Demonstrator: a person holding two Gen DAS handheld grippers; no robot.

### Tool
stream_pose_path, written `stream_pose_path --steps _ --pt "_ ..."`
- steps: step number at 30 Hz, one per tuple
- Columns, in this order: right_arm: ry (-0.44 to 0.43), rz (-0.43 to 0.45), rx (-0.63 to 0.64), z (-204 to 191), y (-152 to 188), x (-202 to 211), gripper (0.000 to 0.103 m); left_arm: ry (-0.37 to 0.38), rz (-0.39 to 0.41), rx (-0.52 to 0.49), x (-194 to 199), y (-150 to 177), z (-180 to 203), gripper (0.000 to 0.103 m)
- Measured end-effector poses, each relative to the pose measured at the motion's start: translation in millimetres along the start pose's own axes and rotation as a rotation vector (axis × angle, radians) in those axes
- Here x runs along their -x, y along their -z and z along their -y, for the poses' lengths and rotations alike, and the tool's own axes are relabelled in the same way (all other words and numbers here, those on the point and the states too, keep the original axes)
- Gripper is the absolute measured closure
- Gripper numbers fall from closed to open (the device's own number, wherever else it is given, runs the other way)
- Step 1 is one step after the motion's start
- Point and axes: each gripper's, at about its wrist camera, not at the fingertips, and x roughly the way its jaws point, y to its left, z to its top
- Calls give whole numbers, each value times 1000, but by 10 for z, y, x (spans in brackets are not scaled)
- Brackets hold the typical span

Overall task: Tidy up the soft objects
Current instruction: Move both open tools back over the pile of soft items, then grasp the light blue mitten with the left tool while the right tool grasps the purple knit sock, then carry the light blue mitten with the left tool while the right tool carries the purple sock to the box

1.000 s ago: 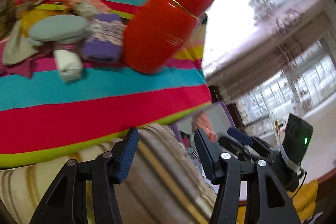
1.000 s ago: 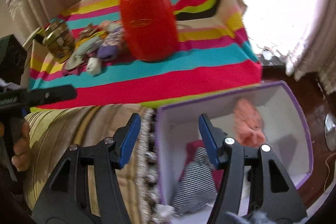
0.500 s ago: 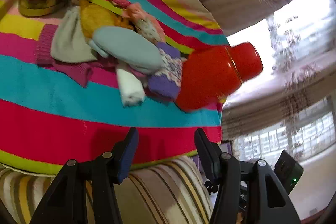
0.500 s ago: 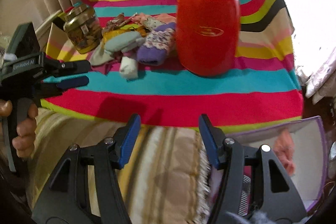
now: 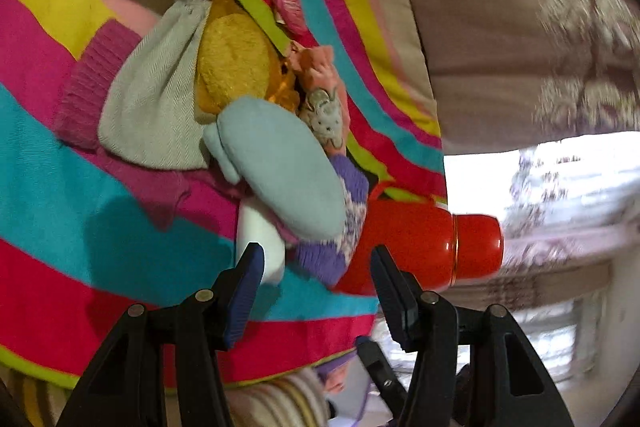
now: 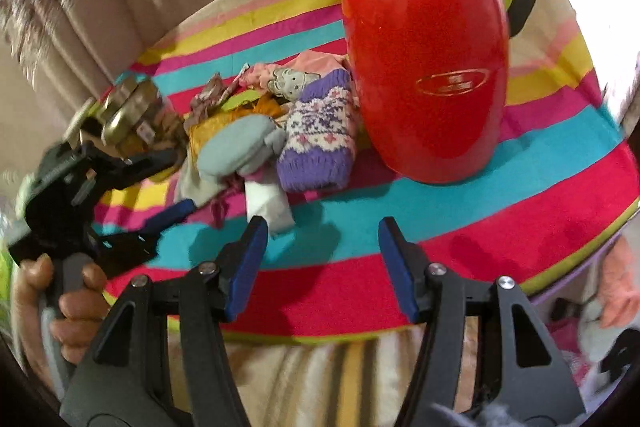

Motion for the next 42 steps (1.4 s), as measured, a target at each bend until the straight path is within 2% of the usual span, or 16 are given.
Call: stream_pose_path --steps 6,9,16,17,22,32,34,35,39,42 --pt "-34 31 -91 -20 -88 -218 42 40 -14 103 -175 -168 -154 49" --pt "-24 42 -133 -25 -125 -323 42 43 -21 121 -245 -221 -187 56" --pt "32 71 -200 -22 -180 -554 42 61 -36 137 -321 -337 -242 61" --pt "40 71 -210 -14 -180 -584 42 64 -40 140 -341 -355 -260 66" --pt "52 75 -266 38 -192 -707 42 74 -52 133 -366 -393 -348 87" --pt "46 116 -313 23 -214 -805 42 141 -5 53 -119 -414 -328 94" --pt "33 118 -310 13 -206 -812 47 156 4 40 -82 -403 -312 94" --pt "31 118 -306 12 -198 -812 54 158 10 33 -47 -387 -322 94" --pt "31 128 -279 2 -191 -756 72 168 14 31 -13 -369 -364 94" --pt "40 128 -267 19 -186 -671 76 173 22 25 28 -337 -369 94"
